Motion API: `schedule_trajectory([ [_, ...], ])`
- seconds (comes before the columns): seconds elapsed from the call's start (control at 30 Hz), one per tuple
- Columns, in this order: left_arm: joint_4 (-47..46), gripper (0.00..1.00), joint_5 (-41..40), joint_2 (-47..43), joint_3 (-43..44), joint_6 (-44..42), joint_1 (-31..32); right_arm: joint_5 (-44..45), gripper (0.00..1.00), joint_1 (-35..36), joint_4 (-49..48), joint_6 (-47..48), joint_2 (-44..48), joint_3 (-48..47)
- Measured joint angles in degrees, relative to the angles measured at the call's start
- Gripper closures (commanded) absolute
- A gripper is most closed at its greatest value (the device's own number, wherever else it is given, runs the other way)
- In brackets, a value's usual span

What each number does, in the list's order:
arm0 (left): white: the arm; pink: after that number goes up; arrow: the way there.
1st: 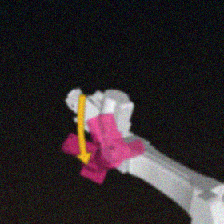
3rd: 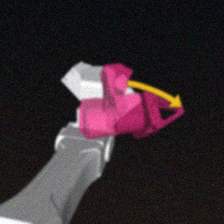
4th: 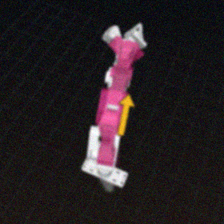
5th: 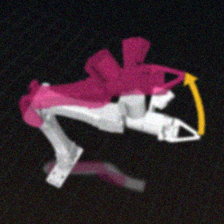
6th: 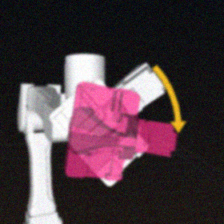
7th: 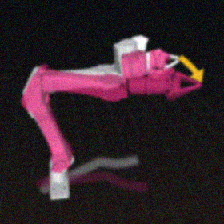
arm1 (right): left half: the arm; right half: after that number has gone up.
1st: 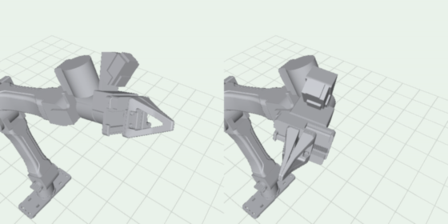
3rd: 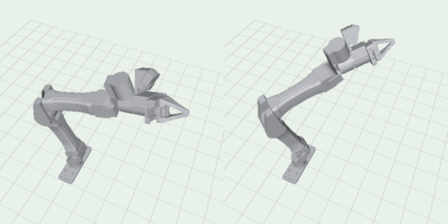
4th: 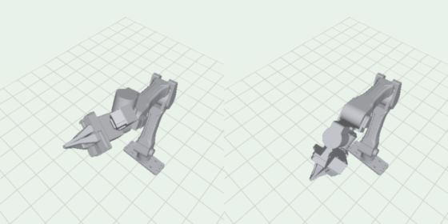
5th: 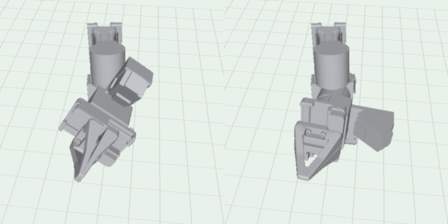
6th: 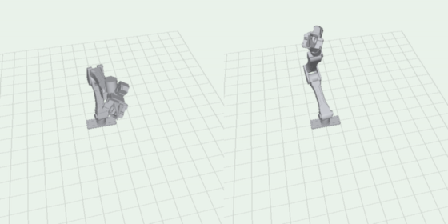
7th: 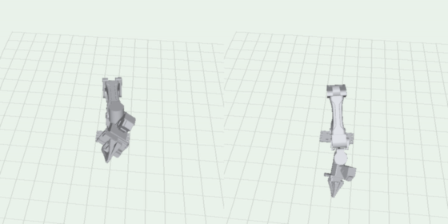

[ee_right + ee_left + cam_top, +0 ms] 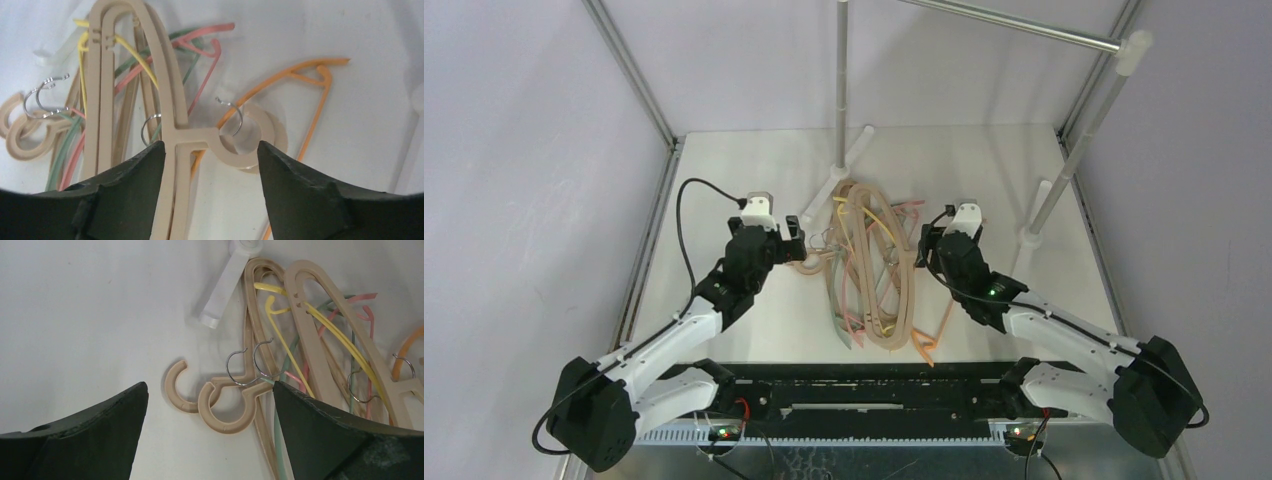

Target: Organize the hangers

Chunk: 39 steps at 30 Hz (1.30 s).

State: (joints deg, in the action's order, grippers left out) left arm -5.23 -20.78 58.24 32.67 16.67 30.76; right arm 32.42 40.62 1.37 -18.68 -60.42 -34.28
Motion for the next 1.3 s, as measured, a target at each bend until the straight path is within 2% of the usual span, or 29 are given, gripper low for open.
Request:
schedule_trajectory([
  [0.2, 0.7, 0.01, 0.0, 0.0, 0.0, 0.3, 0.0, -4.5, 0.46, 2.4, 3.8, -5.5, -4.4, 0.0],
  [0.5, 1.5, 0.01, 0.0, -1.4, -0.3, 1.2, 0.0, -7.3, 0.46, 10.9, 8.3, -11.5, -9.3, 0.0],
  [0.67, 1.6, 0.01, 0.0, -1.9, -1.1, 1.4, 0.1, -8.1, 0.47, 12.7, 9.2, -14.4, -13.6, -0.3],
  [0.77, 1.7, 0.01, 0.0, -2.2, -1.4, 1.4, 0.1, -8.1, 0.51, 12.9, 9.3, -15.3, -15.5, -0.7],
  [0.83, 1.7, 0.01, 0.0, -2.6, -1.8, 1.4, 0.1, -7.9, 0.63, 12.9, 9.4, -15.4, -16.3, -1.3],
  [1.03, 1.9, 0.01, 0.0, -2.9, -2.0, 1.4, 0.1, -7.5, 0.64, 13.7, 9.1, -16.2, -18.6, -3.3],
  [1.1, 1.9, 0.01, 0.0, -2.9, -2.0, 1.4, 0.1, -7.0, 0.74, 14.0, 9.2, -16.2, -19.1, -3.7],
  [1.2, 1.9, 0.01, 0.0, -2.8, -2.0, 1.4, 0.1, -5.6, 0.96, 14.5, 9.6, -16.6, -19.7, -4.1],
  [1.23, 1.9, 0.01, 0.0, -2.8, -2.0, 1.4, 0.1, -5.1, 1.0, 14.6, 9.9, -16.8, -19.8, -4.3],
  [1.3, 1.9, 0.01, 0.0, -2.8, -2.0, 1.4, 0.1, -4.2, 1.0, 15.0, 10.7, -16.9, -20.1, -4.9],
])
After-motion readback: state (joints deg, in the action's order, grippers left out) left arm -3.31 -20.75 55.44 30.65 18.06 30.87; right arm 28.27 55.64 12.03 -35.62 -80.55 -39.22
